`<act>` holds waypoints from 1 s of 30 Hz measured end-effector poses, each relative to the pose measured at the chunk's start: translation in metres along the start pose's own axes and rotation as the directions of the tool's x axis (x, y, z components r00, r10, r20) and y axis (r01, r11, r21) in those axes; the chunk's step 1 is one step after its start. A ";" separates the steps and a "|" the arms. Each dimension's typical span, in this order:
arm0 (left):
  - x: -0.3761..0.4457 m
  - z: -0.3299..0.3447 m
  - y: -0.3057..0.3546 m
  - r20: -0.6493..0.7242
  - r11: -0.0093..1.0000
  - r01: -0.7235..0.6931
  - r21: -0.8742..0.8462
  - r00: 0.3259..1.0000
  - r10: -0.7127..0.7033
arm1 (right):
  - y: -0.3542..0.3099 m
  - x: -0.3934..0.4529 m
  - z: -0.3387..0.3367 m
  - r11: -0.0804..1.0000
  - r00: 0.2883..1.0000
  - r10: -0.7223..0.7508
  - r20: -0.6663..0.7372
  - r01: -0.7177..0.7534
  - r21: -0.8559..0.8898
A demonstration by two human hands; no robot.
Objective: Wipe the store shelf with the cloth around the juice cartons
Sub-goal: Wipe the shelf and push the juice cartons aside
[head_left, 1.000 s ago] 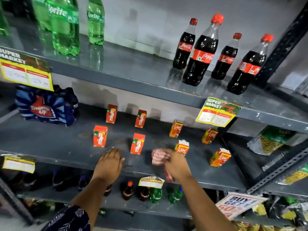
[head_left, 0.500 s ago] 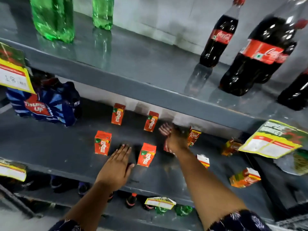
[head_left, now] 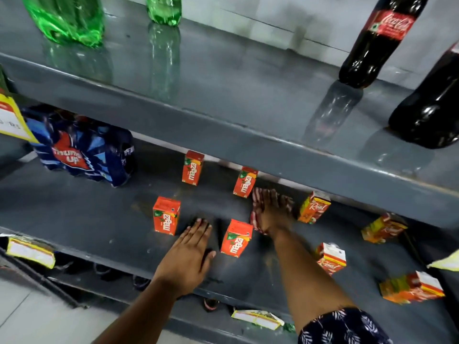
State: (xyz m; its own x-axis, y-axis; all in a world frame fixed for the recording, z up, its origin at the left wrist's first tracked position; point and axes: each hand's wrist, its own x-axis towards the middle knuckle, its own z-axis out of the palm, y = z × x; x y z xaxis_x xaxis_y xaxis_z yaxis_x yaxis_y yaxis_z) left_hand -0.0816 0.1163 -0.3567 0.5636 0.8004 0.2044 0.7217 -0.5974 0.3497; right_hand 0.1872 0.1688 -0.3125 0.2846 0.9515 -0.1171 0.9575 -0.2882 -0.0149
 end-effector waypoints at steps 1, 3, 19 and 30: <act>0.000 0.000 0.000 0.004 1.000 0.004 0.003 1.000 -0.004 | 0.000 -0.003 0.004 1.000 1.000 -0.005 -0.014 0.005 -0.009; 0.000 -0.001 0.001 0.008 1.000 0.010 0.012 1.000 -0.010 | 0.000 -0.009 0.006 1.000 1.000 0.006 -0.013 -0.006 0.001; -0.001 -0.008 0.006 -0.008 1.000 -0.003 0.000 1.000 0.003 | -0.015 -0.100 0.024 0.966 0.985 0.136 -0.110 -0.107 0.235; -0.002 -0.006 0.006 -0.008 1.000 -0.002 -0.002 1.000 0.002 | -0.025 -0.200 0.032 0.955 0.985 0.085 -0.149 -0.037 0.296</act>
State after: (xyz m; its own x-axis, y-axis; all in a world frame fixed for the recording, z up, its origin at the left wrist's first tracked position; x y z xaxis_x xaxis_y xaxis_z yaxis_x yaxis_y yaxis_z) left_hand -0.0808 0.1108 -0.3491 0.5620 0.7995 0.2121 0.7198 -0.5990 0.3509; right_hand 0.1049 -0.0174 -0.3203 0.3688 0.9290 0.0318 0.8891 -0.3426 -0.3034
